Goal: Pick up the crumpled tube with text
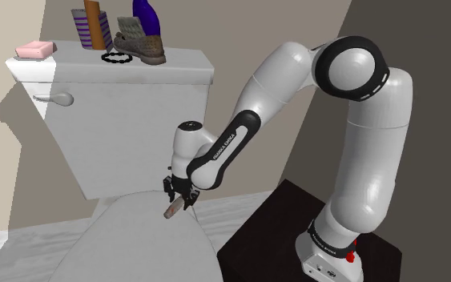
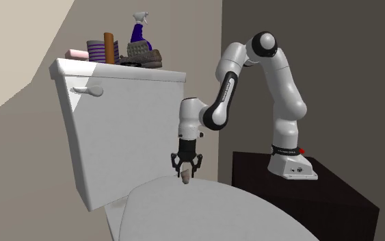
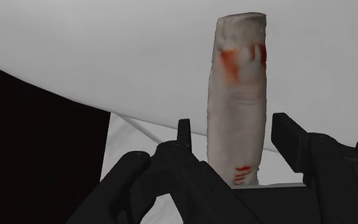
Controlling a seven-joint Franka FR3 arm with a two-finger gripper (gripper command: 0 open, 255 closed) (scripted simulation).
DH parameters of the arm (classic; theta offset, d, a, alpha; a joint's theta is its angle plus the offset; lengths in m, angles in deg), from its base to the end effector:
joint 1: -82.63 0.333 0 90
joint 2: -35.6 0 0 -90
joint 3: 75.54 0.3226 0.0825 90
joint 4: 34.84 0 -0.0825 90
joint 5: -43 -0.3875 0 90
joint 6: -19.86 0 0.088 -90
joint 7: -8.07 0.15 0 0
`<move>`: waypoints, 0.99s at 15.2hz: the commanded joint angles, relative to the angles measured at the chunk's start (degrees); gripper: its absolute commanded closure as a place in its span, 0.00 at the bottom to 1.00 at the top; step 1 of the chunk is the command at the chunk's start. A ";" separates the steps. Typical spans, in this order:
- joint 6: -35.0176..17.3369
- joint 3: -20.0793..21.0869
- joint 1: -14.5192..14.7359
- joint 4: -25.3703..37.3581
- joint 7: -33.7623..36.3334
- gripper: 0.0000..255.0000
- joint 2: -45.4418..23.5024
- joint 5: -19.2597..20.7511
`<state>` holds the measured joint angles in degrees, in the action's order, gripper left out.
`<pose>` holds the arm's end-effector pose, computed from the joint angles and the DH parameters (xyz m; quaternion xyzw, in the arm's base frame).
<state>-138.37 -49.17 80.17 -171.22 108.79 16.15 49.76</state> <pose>0.4684 0.2258 0.1631 -0.8059 0.5884 0.0245 0.0601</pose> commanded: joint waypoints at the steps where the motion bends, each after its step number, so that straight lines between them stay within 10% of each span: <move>1: 0.70 0.75 -0.65 0.01 -0.59 1.00 0.95 -0.94; 15: 10.20 5.74 -4.48 0.30 -5.93 1.00 11.09 -9.55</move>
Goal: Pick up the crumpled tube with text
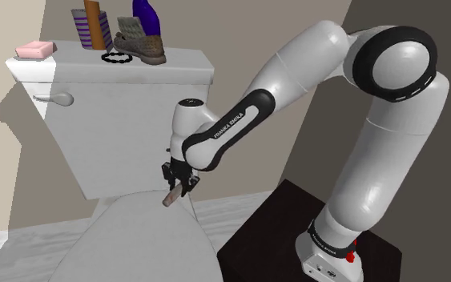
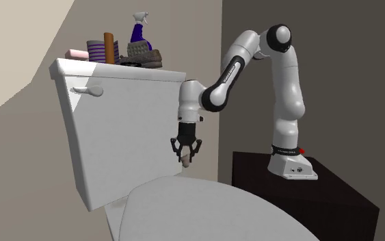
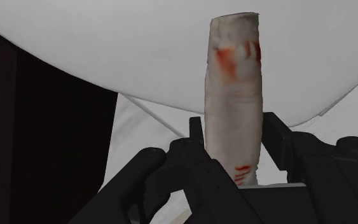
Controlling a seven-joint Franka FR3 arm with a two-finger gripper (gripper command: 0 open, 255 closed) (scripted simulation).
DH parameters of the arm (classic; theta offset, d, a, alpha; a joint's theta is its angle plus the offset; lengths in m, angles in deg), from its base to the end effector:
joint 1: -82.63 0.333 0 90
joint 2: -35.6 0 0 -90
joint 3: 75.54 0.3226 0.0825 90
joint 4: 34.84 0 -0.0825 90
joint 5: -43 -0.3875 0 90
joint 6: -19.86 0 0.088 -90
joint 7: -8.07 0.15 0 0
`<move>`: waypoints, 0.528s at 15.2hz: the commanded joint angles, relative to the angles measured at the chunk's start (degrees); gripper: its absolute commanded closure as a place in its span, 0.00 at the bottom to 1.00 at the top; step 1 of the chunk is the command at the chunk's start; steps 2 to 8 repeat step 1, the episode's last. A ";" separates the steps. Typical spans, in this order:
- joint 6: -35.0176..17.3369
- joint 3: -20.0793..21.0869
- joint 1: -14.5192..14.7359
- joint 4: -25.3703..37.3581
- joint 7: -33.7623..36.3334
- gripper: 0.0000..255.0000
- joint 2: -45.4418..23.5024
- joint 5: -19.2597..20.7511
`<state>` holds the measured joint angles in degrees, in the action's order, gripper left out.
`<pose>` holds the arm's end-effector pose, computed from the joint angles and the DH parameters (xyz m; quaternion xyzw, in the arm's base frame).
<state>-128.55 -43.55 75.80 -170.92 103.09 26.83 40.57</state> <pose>0.4692 0.2260 0.2379 -0.8053 0.5891 0.0243 0.0623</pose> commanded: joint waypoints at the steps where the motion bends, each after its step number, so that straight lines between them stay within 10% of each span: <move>1: 0.38 0.12 -0.10 0.00 -0.23 1.00 0.40 -0.36; 8: 0.38 0.12 -0.10 0.00 -0.23 1.00 0.40 -0.36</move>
